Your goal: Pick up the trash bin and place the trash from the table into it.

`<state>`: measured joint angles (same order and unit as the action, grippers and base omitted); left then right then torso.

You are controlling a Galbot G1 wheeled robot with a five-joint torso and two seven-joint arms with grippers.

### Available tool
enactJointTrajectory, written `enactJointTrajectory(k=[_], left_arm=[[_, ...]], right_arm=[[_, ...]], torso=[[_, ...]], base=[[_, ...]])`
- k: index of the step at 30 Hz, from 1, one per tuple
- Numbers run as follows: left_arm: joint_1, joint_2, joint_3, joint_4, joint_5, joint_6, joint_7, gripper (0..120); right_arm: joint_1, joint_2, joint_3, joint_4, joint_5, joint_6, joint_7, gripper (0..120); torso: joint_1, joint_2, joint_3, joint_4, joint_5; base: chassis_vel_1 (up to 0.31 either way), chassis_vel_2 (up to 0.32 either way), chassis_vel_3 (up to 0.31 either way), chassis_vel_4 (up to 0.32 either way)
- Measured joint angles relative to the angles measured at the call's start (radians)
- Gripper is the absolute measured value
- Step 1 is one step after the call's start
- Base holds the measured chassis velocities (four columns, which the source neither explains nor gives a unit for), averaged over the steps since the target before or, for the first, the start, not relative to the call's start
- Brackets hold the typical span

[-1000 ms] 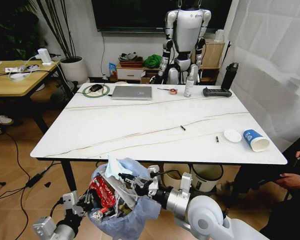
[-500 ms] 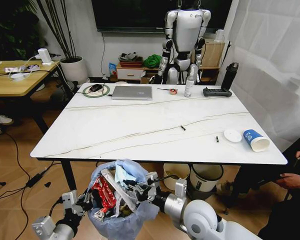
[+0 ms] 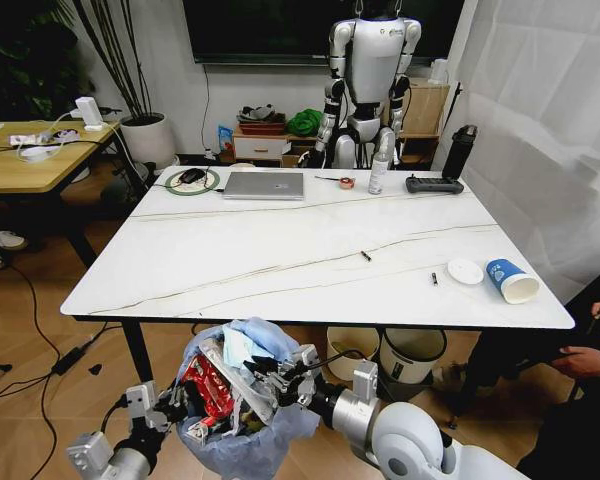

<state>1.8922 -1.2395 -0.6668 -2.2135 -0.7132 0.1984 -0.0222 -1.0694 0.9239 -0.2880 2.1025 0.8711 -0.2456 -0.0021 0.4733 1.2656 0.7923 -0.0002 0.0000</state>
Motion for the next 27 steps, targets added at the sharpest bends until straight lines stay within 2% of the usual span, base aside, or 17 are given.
enactJointTrajectory(k=[12, 13, 15, 18, 20, 21, 24, 27], left_arm=[[0.003, -0.008, 0.025, 0.018, -0.001, -0.001, 0.0, 0], [0.006, -0.01, 0.028, 0.019, -0.001, -0.001, 0.0, 0], [0.01, -0.011, 0.03, 0.02, -0.001, -0.002, 0.001, 0], [0.018, -0.014, 0.034, 0.022, 0.006, -0.003, 0.004, 0], [0.021, -0.015, 0.033, 0.019, 0.007, -0.004, 0.006, 0], [0.021, -0.015, 0.033, 0.019, 0.007, -0.004, 0.006, 0], [0.024, -0.014, 0.025, 0.011, 0.009, -0.005, 0.007, 0], [0.031, -0.017, 0.019, 0.004, 0.015, -0.007, 0.009, 0]], right_arm=[[-0.054, -0.05, 0.094, 0.103, 0.02, -0.002, 0.01, 81], [-0.059, -0.048, 0.123, 0.112, 0.023, -0.003, 0.013, 88], [-0.059, -0.044, 0.149, 0.117, 0.028, -0.005, 0.017, 91], [-0.016, -0.016, 0.257, 0.11, 0.049, -0.031, 0.044, 99], [0.041, 0.004, 0.333, 0.058, 0.049, -0.078, 0.062, 100], [0.041, 0.004, 0.333, 0.058, 0.049, -0.078, 0.062, 100], [0.125, 0.02, 0.393, -0.091, -0.003, -0.136, 0.066, 100], [0.204, 0.029, 0.403, -0.241, -0.049, -0.154, 0.058, 100]], torso=[[0.0, 0.0, 0.0, -0.0002, 0.0001], [0.0, 0.0, 0.0, -0.0003, 0.0], [0.0, 0.0, 0.0, -0.0002, 0.0001], [0.0, 0.0, 0.0, 0.0, 0.0001], [0.0, 0.0, 0.0, 0.0002, 0.0002], [0.0, 0.0, 0.0, 0.0002, 0.0002], [0.0, 0.0, 0.0, 0.0, 0.0], [0.0, 0.0, 0.0, -0.0002, 0.0004]], base=[[0.0, 0.0, 0.0, 0.0], [0.0, 0.0, 0.0, 0.0], [0.0, 0.0, 0.0, 0.0], [0.0, 0.0, 0.0, 0.0], [0.0, 0.0, 0.0, 0.0], [0.0, 0.0, 0.0, 0.0], [0.0, 0.0, 0.0, 0.0], [0.0, 0.0, 0.0, 0.0]])
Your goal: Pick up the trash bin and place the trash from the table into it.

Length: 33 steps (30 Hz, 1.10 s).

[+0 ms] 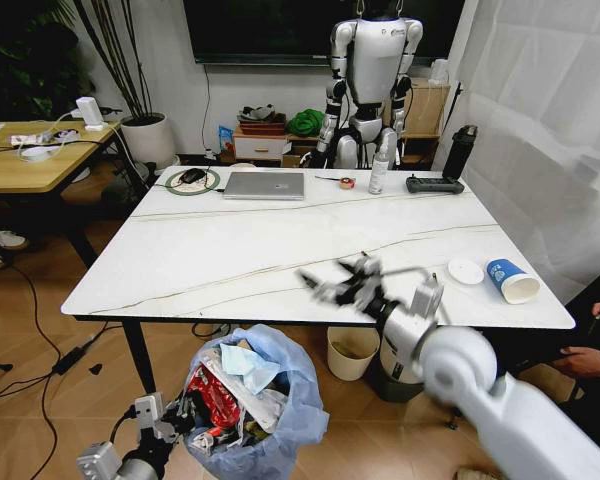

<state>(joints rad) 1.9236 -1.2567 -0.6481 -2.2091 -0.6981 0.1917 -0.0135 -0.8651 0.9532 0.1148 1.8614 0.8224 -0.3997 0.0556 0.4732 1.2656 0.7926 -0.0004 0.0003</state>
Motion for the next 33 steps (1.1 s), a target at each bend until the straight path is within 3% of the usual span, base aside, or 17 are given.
enactJointTrajectory(k=[2, 8, 17, 33], left_arm=[[0.002, -0.002, -0.001, -0.002, 0.001, 0.0, 0.001, 0], [0.009, -0.014, -0.01, -0.014, 0.008, -0.002, 0.003, 0], [0.007, -0.021, -0.015, -0.013, 0.009, -0.002, 0.003, 0], [0.001, -0.015, -0.016, -0.005, 0.003, -0.002, 0.002, 0]], right_arm=[[0.026, 0.004, -0.001, -0.042, -0.01, -0.002, -0.006, 100], [0.222, 0.061, -0.063, -0.369, -0.107, 0.02, -0.056, 100], [0.236, 0.092, -0.105, -0.466, -0.16, 0.045, -0.09, 98], [0.219, 0.108, -0.118, -0.514, -0.198, 0.067, -0.11, 42]], torso=[[0.0, 0.0, 0.0, 0.0001, 0.0001], [0.0, 0.0, 0.0, 0.0005, -0.0001], [0.0, 0.0, 0.0, -0.0001, -0.0002], [0.0, 0.0, 0.0, 0.0002, -0.0004]], base=[[0.0, 0.0, 0.0, 0.0], [0.0, 0.0, 0.0, 0.0], [0.0, 0.0, 0.0, 0.0], [0.0, 0.0, 0.0, 0.0]])
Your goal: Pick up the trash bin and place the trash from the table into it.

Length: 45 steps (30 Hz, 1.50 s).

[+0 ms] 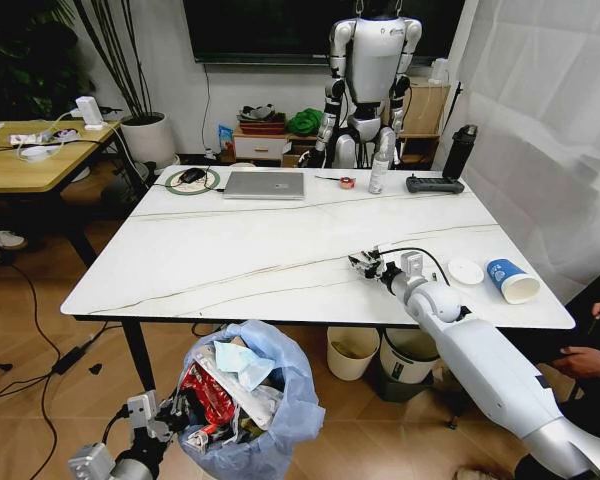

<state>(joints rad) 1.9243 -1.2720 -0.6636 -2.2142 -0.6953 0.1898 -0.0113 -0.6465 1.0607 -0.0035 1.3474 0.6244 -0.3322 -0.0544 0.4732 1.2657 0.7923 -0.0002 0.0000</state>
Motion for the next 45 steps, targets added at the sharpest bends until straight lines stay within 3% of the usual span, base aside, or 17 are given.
enactJointTrajectory(k=[10, 13, 20, 23, 24, 27, 32, 38, 45], left_arm=[[-0.004, 0.01, -0.002, 0.003, -0.009, 0.001, -0.001, 0], [-0.005, 0.011, -0.003, 0.003, -0.012, 0.001, -0.001, 0], [-0.009, 0.016, -0.004, 0.003, -0.018, 0.001, -0.002, 0], [-0.008, 0.02, -0.003, 0.002, -0.021, 0.002, -0.002, 0], [-0.008, 0.02, -0.003, 0.002, -0.021, 0.002, -0.002, 0], [-0.009, 0.023, -0.002, 0.001, -0.024, 0.002, -0.002, 0], [-0.014, 0.021, -0.001, 0.0, -0.026, 0.003, -0.003, 0], [-0.02, 0.017, -0.002, 0.0, -0.029, 0.004, -0.004, 0], [-0.025, 0.013, -0.003, 0.0, -0.033, 0.005, -0.006, 0]], right_arm=[[-0.014, -0.01, 0.001, -0.003, -0.022, 0.01, -0.007, 4], [-0.017, -0.011, 0.001, -0.002, -0.023, 0.011, -0.008, 0], [-0.074, -0.054, 0.022, 0.098, 0.01, 0.014, -0.014, 0], [-0.14, -0.099, 0.053, 0.291, 0.138, 0.025, -0.027, 0], [-0.14, -0.099, 0.053, 0.291, 0.138, 0.025, -0.027, 0], [-0.235, -0.154, 0.052, 0.558, 0.275, 0.039, -0.044, 0], [-0.339, -0.216, -0.032, 0.78, 0.286, 0.056, -0.062, 0], [-0.429, -0.258, -0.138, 0.876, 0.209, 0.073, -0.066, 0], [-0.458, -0.266, -0.203, 0.883, 0.172, 0.095, -0.065, 0]], torso=[[0.0, 0.0, 0.0, 0.0, -0.0002], [0.0, 0.0, 0.0, 0.0001, -0.0001], [0.0, 0.0, 0.0, -0.0001, 0.0003], [0.0, 0.0, 0.0, -0.0004, 0.0], [0.0, 0.0, 0.0, -0.0004, 0.0], [0.0, 0.0, 0.0, 0.0002, -0.0002], [0.0, 0.0, 0.0, -0.0001, -0.0003], [0.0, 0.0, 0.0, 0.0, -0.0002], [0.0, 0.0, 0.0, 0.0001, -0.0001]], base=[[0.0, 0.0, 0.0, 0.0], [0.0, 0.0, 0.0, 0.0], [0.0, 0.0, 0.0, 0.0], [0.0, 0.0, 0.0, 0.0], [0.0, 0.0, 0.0, 0.0], [0.0, 0.0, 0.0, 0.0], [0.0, 0.0, 0.0, 0.0], [0.0, 0.0, 0.0, 0.0], [0.0, 0.0, 0.0, 0.0]])
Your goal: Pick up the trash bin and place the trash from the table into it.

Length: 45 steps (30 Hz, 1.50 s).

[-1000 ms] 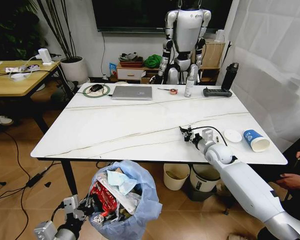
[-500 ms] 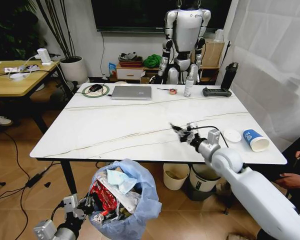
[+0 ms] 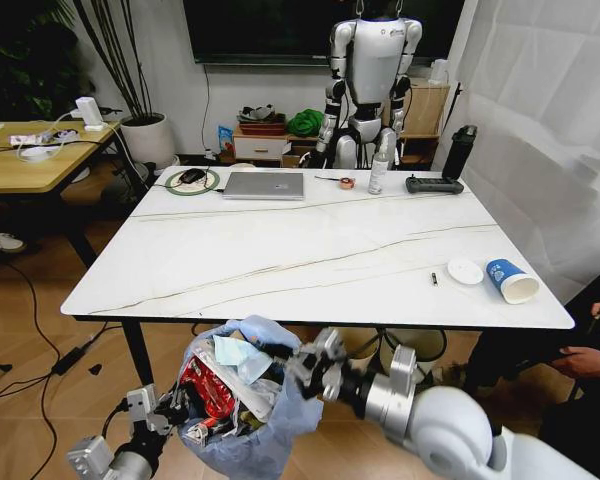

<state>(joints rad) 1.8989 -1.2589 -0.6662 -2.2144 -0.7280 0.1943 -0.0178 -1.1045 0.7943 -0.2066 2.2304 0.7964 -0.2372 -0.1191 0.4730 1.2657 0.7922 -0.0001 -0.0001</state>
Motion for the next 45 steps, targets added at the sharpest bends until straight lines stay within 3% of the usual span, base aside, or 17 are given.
enactJointTrajectory(k=[8, 12, 18, 21, 25, 28, 32, 36, 45], left_arm=[[0.002, 0.001, -0.004, -0.008, -0.004, 0.0, -0.001, 0], [0.003, 0.001, -0.004, -0.008, -0.004, 0.0, -0.001, 0], [0.002, 0.002, -0.004, -0.007, -0.006, 0.001, -0.001, 0], [0.001, 0.003, -0.004, -0.006, -0.006, 0.0, -0.001, 0], [-0.001, 0.004, 0.001, -0.004, -0.007, 0.001, -0.001, 0], [-0.001, 0.005, 0.003, -0.001, -0.006, 0.0, -0.001, 0], [-0.005, 0.01, 0.007, 0.004, -0.006, 0.001, -0.001, 0], [-0.006, 0.013, 0.007, 0.005, -0.006, 0.001, -0.001, 0], [-0.002, 0.015, 0.007, 0.002, -0.005, 0.001, 0.0, 0]], right_arm=[[-0.003, 0.006, -0.003, -0.014, -0.015, 0.006, 0.008, 0], [-0.007, 0.009, -0.006, -0.023, -0.03, 0.011, 0.01, 8], [-0.017, 0.016, -0.004, -0.041, -0.057, 0.022, 0.019, 34], [-0.017, 0.02, 0.008, -0.041, -0.062, 0.024, 0.021, 41], [0.017, 0.069, 0.147, -0.051, -0.032, -0.011, 0.089, 59], [0.036, 0.081, 0.232, -0.087, -0.022, -0.041, 0.128, 67], [0.051, 0.082, 0.41, -0.238, -0.012, -0.118, 0.171, 86], [0.059, 0.084, 0.486, -0.358, -0.019, -0.149, 0.175, 97], [0.058, 0.084, 0.587, -0.535, -0.019, -0.161, 0.175, 94]], torso=[[0.0, 0.0, 0.0, 0.0, 0.0], [0.0, 0.0, 0.0, -0.0001, 0.0], [0.0, 0.0, 0.0, -0.0001, 0.0], [0.0, 0.0, 0.0, -0.0001, 0.0], [0.0, 0.0, 0.0, 0.0, 0.0001], [0.0, 0.0, 0.0, 0.0001, 0.0002], [0.0, 0.0, 0.0, -0.0002, 0.0002], [0.0, 0.0, 0.0, -0.0003, 0.0003], [0.0, 0.0, 0.0, -0.0002, 0.0002]], base=[[0.0, 0.0, 0.0, 0.0], [0.0, 0.0, 0.0, 0.0], [0.0, 0.0, 0.0, 0.0], [0.0, 0.0, 0.0, 0.0], [0.0, 0.0, 0.0, 0.0], [0.0, 0.0, 0.0, 0.0], [0.0, 0.0, 0.0, 0.0], [0.0, 0.0, 0.0, 0.0], [0.0, 0.0, 0.0, 0.0]])
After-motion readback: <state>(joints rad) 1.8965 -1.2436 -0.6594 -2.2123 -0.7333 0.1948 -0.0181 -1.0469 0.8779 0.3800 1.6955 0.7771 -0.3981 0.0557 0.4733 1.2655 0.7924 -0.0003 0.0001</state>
